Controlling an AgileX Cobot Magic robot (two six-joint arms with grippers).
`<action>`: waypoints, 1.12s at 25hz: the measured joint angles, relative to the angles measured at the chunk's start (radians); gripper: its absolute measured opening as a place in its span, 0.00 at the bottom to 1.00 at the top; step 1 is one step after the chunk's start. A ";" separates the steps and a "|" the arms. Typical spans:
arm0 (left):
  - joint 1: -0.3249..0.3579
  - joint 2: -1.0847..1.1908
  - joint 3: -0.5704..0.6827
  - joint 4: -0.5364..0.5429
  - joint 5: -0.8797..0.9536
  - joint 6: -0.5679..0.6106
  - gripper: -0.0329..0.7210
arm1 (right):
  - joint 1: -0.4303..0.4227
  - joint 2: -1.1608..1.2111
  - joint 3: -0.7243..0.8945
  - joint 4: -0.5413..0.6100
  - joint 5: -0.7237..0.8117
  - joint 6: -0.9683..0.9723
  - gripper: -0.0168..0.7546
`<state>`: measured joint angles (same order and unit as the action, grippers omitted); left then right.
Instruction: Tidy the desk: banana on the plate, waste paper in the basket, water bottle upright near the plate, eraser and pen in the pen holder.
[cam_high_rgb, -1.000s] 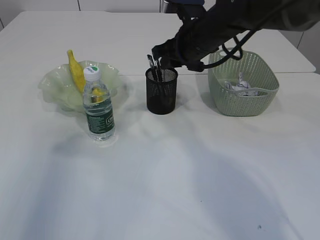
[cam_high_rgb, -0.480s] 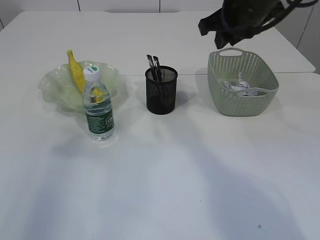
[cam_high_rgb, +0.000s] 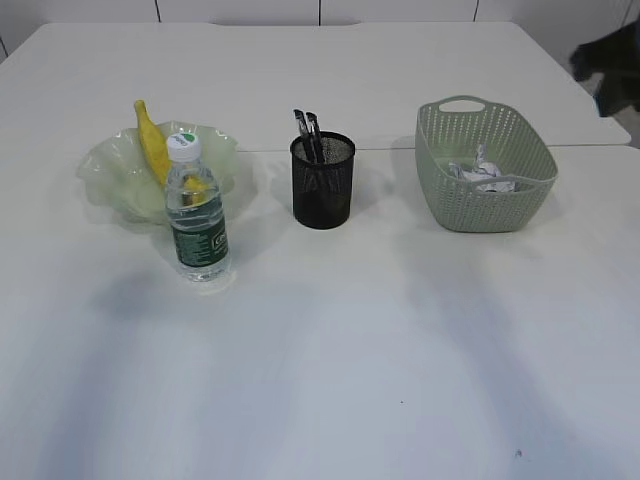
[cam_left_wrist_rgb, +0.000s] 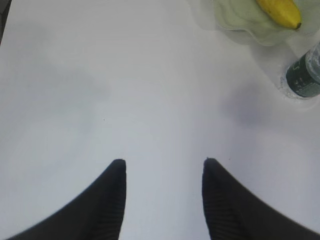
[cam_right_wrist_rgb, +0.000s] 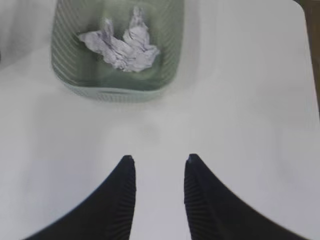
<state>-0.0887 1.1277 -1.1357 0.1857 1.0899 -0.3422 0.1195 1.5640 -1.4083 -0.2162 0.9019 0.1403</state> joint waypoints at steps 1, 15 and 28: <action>0.000 0.000 0.000 0.002 0.000 0.000 0.53 | -0.013 -0.033 0.043 -0.004 -0.005 0.002 0.34; 0.000 -0.127 0.000 0.006 0.088 -0.021 0.58 | -0.034 -0.499 0.415 -0.004 -0.023 0.002 0.44; 0.000 -0.578 0.000 0.029 0.177 -0.014 0.56 | -0.034 -0.852 0.550 -0.004 0.125 0.130 0.44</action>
<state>-0.0887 0.5501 -1.1357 0.2142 1.2668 -0.3559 0.0855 0.7117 -0.8587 -0.2203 1.0267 0.2706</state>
